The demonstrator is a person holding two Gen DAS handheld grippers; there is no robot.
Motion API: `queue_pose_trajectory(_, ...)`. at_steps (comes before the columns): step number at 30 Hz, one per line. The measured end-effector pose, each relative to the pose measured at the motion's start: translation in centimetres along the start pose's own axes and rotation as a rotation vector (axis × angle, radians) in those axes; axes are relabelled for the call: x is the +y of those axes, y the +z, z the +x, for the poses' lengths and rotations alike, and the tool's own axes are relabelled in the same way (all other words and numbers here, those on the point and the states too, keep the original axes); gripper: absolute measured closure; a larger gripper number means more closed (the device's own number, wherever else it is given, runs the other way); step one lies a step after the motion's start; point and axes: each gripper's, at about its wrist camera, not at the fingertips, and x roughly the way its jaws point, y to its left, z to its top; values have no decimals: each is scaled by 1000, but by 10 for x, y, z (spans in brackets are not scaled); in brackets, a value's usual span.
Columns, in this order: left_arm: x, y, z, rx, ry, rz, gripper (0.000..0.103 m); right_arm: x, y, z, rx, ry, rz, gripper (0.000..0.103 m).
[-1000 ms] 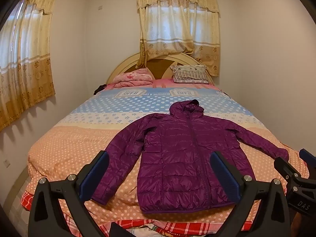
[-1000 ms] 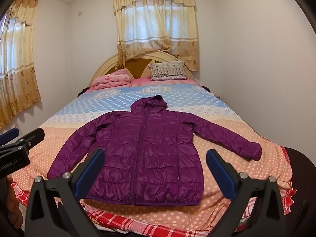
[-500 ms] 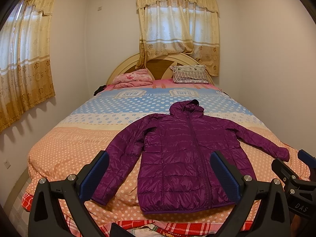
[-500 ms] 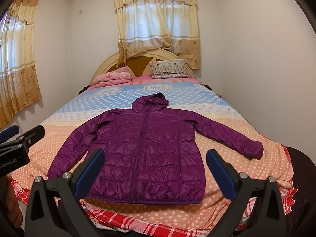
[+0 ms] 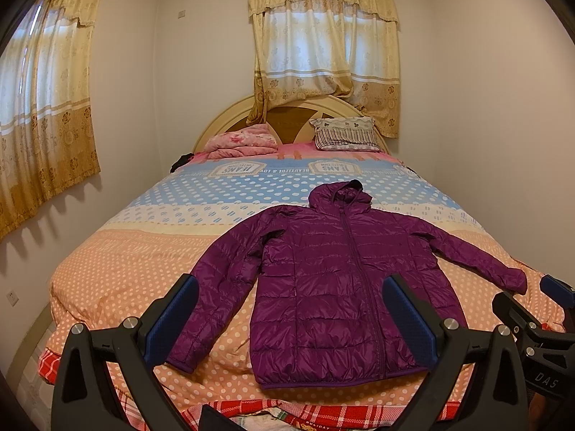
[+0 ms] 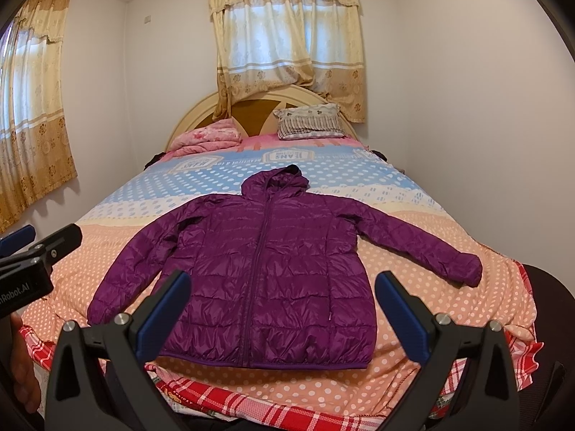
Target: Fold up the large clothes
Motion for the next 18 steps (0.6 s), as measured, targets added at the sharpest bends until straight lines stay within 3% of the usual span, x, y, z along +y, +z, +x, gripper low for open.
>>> queue_pose_trajectory(18, 4, -3, 4, 6, 2, -5, 1, 1, -3, 1, 5, 2, 1, 0)
